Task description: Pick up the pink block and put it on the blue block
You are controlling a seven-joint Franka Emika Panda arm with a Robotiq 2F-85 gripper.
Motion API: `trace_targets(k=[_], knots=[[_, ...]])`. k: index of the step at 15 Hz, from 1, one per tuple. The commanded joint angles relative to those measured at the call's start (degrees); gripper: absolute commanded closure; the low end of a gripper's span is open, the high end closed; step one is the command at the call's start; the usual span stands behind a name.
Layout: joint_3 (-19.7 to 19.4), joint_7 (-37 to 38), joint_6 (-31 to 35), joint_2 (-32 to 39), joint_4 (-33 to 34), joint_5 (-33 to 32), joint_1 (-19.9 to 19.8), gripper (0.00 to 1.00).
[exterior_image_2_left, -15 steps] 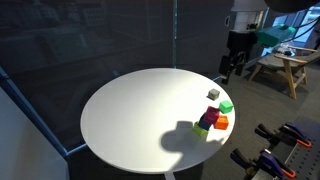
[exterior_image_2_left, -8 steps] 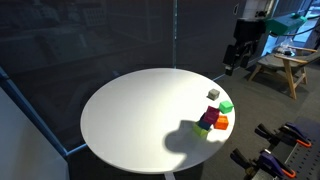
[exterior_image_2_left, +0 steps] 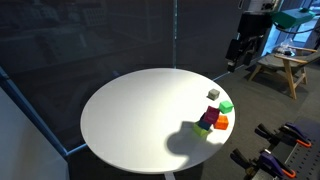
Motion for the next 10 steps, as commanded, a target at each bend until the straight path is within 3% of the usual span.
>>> trace_targets(k=[1,10], knots=[[-0.7,-1.4,-1.1,-1.9,-0.6,1.7,0.3,0.0],[0.2,-0.3,-0.1,-0.4,0.0,0.3,-0.2,0.0]])
